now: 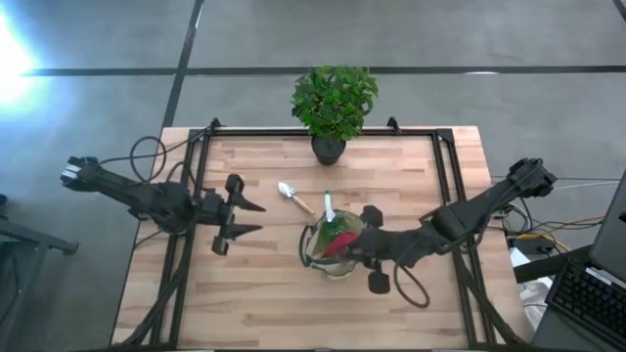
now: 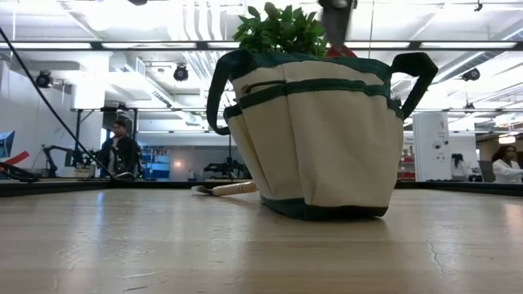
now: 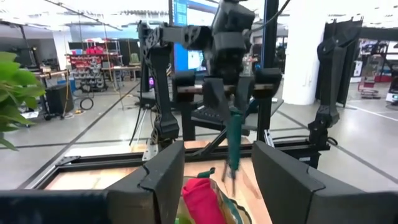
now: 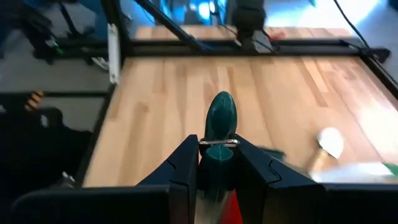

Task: Pick & Place Garden tools in Gardening bag
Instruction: Put the green shear scissors into the gardening bag

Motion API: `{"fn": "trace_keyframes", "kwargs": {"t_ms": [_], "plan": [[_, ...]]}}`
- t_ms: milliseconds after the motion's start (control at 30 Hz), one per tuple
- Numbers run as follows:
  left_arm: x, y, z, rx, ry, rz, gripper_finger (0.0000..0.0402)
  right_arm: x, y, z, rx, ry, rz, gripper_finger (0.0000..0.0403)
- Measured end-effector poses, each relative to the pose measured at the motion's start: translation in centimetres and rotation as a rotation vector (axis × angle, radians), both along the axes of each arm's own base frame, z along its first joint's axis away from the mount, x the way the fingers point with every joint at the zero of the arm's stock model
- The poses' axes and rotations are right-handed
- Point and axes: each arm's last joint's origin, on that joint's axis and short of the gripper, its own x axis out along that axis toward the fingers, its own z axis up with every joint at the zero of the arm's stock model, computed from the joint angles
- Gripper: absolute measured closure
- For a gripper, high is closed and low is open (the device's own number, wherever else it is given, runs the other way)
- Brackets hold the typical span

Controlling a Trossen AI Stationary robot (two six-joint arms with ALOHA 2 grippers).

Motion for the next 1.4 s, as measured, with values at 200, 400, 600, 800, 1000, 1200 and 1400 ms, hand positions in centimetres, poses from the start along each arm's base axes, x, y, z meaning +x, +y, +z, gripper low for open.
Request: {"fn": "trace_keyframes", "kwargs": {"t_ms": [200, 400, 600, 800, 1000, 1200, 1400], "plan": [[-0.2, 0.1, -0.2, 0.0, -0.002, 0.0, 0.0209, 0.3, 0.3, -1.2, 0.034, -0.011, 0.094, 0.0342], [0.1, 0.0, -0.4, 0.004, 0.012, 0.0, 0.0209, 0.4, 0.3, -2.0, -0.043, -0.031, 0.139, 0.0342], [0.4, -0.1, -0.6, -0.025, 0.031, -0.004, 0.0209, 0.4, -0.1, -3.1, -0.055, 0.0, 0.147, 0.0342], [1.0, -0.3, -1.0, -0.016, 0.048, -0.002, 0.0209, 0.4, -0.5, -4.3, -0.09, -0.036, 0.173, 0.0342], [1.6, -0.5, -1.2, -0.015, 0.048, 0.001, 0.0209, 0.1, -1.7, -5.8, -0.037, -0.054, 0.18, 0.0342], [2.2, -0.7, -1.5, -0.013, 0.053, 0.002, 0.0209, -1.0, -2.4, -7.5, -0.012, -0.084, 0.188, 0.0342], [2.4, -0.8, -1.6, -0.011, 0.059, 0.002, 0.0209, -1.9, -2.9, -8.7, 0.032, -0.148, 0.174, 0.0342]]}}
